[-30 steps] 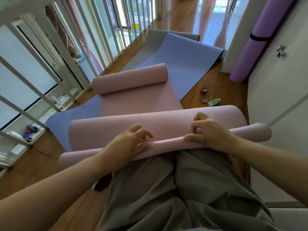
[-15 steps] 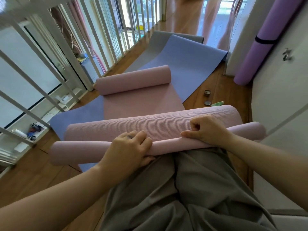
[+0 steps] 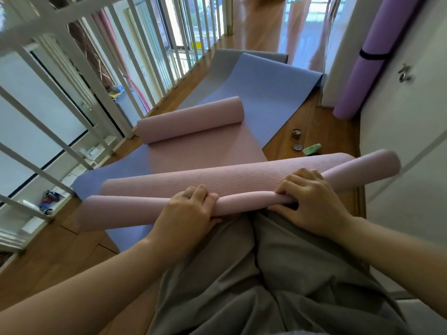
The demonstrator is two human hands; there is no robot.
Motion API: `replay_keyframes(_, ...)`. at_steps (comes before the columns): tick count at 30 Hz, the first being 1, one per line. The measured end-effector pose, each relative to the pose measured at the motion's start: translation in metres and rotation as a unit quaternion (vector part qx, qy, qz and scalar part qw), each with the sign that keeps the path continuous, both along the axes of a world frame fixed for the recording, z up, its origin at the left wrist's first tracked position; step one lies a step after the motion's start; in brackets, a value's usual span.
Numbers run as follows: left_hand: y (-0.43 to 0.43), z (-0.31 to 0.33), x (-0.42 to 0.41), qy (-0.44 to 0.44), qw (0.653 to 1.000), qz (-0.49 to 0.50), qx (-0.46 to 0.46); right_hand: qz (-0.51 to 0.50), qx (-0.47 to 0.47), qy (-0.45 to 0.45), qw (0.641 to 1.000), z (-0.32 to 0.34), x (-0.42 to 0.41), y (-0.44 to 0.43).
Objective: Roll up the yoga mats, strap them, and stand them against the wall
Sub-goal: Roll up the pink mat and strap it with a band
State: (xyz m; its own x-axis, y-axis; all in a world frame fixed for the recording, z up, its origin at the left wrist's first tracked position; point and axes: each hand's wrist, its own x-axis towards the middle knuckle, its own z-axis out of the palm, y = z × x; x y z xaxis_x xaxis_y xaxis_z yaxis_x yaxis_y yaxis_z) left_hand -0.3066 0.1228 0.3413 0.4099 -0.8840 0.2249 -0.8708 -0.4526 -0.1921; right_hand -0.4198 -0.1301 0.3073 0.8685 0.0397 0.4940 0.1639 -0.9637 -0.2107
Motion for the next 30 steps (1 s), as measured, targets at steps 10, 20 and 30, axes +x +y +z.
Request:
replay_keyframes(10, -0.011, 0.074, 0.049, 0.16, 0.985, 0.025, -0.061, 0.042, -0.118, -0.005, 0.992, 0.076, 0.051, -0.021)
replay_keyframes(20, 0.026, 0.038, -0.017, 0.113, 0.993, -0.027, -0.008, 0.147, -0.106, 0.048, 0.982, 0.05, -0.005, 0.003)
replay_keyframes(30, 0.032, 0.018, -0.026, 0.232, 0.97, -0.021, -0.073, 0.133, -0.005, 0.059, 0.989, 0.021, -0.021, 0.005)
